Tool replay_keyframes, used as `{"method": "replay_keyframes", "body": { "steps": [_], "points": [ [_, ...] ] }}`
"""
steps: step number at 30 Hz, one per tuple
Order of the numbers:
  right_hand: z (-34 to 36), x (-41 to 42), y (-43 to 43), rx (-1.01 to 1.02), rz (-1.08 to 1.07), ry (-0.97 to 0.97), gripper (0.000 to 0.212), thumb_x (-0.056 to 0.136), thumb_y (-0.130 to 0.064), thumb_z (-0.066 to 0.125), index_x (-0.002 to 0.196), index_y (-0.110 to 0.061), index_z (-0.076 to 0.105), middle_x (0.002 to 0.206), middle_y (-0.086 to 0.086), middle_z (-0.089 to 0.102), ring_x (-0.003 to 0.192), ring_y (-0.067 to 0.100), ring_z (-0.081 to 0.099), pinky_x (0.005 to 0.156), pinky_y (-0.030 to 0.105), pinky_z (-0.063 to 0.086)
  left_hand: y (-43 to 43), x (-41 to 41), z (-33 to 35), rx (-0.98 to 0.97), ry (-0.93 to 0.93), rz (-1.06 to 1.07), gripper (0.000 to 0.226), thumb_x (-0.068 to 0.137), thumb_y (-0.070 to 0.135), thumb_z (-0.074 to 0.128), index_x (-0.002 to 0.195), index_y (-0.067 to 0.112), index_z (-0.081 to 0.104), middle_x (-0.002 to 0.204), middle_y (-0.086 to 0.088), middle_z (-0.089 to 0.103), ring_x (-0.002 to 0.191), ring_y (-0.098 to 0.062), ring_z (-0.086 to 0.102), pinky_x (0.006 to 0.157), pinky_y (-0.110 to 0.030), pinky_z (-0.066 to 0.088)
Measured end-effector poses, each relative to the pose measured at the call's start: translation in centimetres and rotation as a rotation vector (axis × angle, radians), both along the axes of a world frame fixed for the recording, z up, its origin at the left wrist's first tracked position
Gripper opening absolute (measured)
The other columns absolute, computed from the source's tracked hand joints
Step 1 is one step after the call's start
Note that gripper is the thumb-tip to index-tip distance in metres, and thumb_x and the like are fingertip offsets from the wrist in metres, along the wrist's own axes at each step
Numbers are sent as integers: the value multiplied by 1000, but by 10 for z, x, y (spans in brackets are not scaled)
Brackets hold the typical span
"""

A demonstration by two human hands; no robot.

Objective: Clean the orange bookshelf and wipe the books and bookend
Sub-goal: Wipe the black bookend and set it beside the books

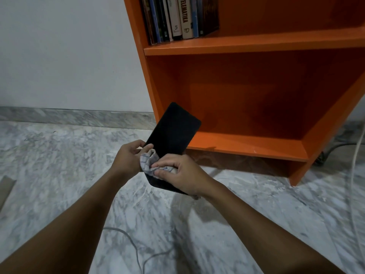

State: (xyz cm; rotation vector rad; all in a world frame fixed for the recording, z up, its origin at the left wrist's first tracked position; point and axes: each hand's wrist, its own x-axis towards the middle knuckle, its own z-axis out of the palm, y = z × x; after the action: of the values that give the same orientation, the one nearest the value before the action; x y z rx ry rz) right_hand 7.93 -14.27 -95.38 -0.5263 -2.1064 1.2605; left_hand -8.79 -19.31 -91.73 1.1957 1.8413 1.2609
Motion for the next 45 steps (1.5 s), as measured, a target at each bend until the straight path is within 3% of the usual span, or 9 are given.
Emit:
{"method": "replay_keyframes", "body": {
  "steps": [12, 18, 24, 26, 29, 34, 39, 42, 45],
  "points": [
    [-11, 6, 47, 883, -263, 44, 18, 95, -10, 59, 106, -2, 71, 105, 14, 64, 93, 29, 58, 75, 38, 50, 10, 5, 19, -204, -161, -273, 25, 97, 19, 57, 118, 14, 70, 105, -13, 75, 97, -25, 73, 82, -35, 59],
    [13, 21, 91, 510, -618, 12, 24, 97, -6, 55, 118, -2, 68, 108, 12, 60, 100, 26, 55, 82, 36, 47, 4, 19, 13, -291, -193, -343, 25, 101, 6, 49, 118, 11, 67, 96, -20, 75, 89, -33, 74, 85, -37, 60],
    [8, 73, 135, -215, -864, -23, 27, 101, -17, 55, 123, -6, 65, 127, 9, 62, 116, 27, 58, 94, 36, 48, -8, 11, 13, -264, -146, -288, 24, 101, 10, 51, 116, 16, 69, 102, -10, 76, 99, -26, 73, 76, -29, 59],
    [6, 83, 133, -357, -830, -47, 25, 102, -15, 55, 124, -6, 62, 131, 11, 59, 115, 30, 57, 94, 40, 50, -9, 11, 17, -217, -184, -270, 24, 102, 12, 51, 118, 15, 68, 105, -9, 76, 100, -25, 72, 81, -31, 58],
    [18, 88, 117, -567, -672, 36, 21, 101, 3, 45, 116, -3, 59, 121, 18, 58, 88, 28, 59, 58, 26, 52, -8, 19, 28, -169, -255, -250, 23, 101, 16, 53, 117, 13, 69, 106, -10, 76, 96, -24, 73, 75, -27, 57],
    [63, 83, 85, -791, -434, 277, 33, 99, -20, 39, 80, -10, 64, 81, 9, 66, 74, 25, 66, 70, 38, 52, 5, 32, 53, -118, -357, -241, 25, 100, 20, 53, 118, 12, 69, 111, -13, 74, 99, -29, 72, 71, -32, 58],
    [112, 77, 73, -591, -281, 415, 41, 90, -40, 62, 113, -7, 69, 114, 15, 69, 113, 32, 62, 101, 48, 47, 18, 30, 94, -82, -420, -313, 34, 98, 26, 55, 123, 6, 66, 124, -23, 65, 112, -38, 64, 82, -35, 55],
    [147, 84, 69, -402, -289, 218, 14, 97, -16, 59, 101, -9, 71, 105, 7, 73, 103, 24, 68, 92, 36, 53, 23, 39, 129, -64, -443, -327, 35, 96, 25, 58, 122, 3, 65, 120, -24, 66, 101, -33, 67, 76, -30, 56],
    [181, 94, 67, -259, -348, 94, 29, 95, -28, 62, 97, -1, 73, 102, 11, 74, 93, 27, 70, 80, 39, 54, 26, 53, 164, -86, -506, -266, 33, 97, 22, 59, 121, 1, 61, 110, -23, 71, 95, -34, 72, 74, -35, 61]
  ]
}}
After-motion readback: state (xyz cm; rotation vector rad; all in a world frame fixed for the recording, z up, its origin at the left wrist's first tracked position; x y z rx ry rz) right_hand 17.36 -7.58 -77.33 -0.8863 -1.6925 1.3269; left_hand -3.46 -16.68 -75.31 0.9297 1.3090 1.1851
